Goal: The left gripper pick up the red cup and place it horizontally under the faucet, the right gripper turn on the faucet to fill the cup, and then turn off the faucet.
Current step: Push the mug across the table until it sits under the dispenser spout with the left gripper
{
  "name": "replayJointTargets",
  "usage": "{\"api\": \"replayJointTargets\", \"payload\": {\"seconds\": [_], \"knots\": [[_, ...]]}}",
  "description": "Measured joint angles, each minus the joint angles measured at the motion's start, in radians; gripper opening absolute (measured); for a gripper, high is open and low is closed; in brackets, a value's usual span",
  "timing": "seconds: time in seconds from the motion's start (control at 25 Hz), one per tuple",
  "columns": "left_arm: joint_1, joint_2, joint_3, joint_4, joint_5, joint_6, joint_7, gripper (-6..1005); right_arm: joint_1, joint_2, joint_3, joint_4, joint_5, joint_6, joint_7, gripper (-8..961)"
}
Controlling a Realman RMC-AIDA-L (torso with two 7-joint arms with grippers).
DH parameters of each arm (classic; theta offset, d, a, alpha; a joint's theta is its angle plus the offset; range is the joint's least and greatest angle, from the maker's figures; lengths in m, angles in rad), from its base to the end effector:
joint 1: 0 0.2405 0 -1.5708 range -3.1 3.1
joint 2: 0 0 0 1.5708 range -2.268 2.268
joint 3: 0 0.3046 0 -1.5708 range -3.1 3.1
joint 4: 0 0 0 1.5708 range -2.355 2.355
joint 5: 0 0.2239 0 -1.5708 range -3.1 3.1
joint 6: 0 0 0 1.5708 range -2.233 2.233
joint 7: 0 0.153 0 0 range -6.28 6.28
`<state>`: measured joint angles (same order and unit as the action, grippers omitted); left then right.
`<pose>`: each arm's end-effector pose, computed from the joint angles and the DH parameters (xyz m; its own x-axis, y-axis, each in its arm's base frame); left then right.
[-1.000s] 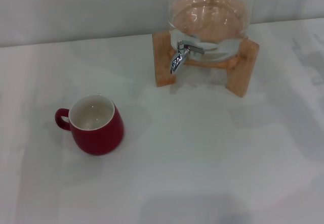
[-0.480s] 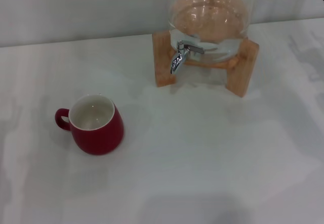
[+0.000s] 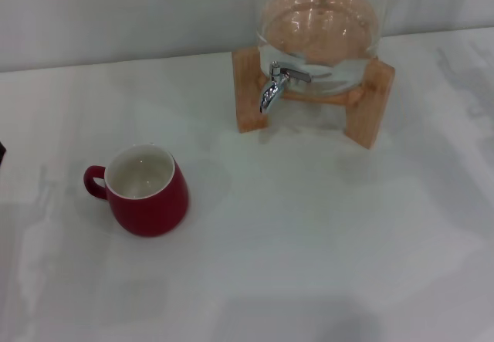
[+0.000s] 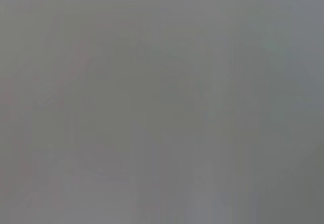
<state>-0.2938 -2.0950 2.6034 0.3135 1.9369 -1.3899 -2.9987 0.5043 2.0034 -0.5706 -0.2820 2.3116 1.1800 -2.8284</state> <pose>-0.3643 0.3053 -0.0567 0.7548 -0.1855 0.6292 0.6337 -0.0418 -0.7725 0.3814 0.4159 0.0892 0.8020 0.2568 -0.5394 -0.5529 -0.0227 -0.8329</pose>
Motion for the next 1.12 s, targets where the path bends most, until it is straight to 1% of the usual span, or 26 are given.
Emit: {"api": "replayJointTargets", "payload": {"seconds": [0.2,0.4,0.64,0.92,1.12], "knots": [[0.017,0.000,0.060,-0.004,-0.003,0.012,0.013,887,0.003,0.000,0.000,-0.015,0.000,0.000,0.004,653],[0.029,-0.001,0.101,0.001,-0.004,0.048,0.017,888,0.007,-0.001,0.000,-0.016,0.000,0.000,0.005,653],[0.033,-0.002,0.165,0.004,-0.003,0.079,0.022,888,0.012,0.000,0.000,-0.016,0.000,0.000,0.004,653],[0.044,-0.004,0.195,0.023,-0.003,0.085,0.023,888,0.016,0.000,0.000,-0.016,0.000,0.000,0.001,652],[0.054,-0.003,0.198,0.028,-0.003,0.118,0.023,887,0.016,0.000,0.000,-0.016,0.000,0.000,0.000,652]]}}
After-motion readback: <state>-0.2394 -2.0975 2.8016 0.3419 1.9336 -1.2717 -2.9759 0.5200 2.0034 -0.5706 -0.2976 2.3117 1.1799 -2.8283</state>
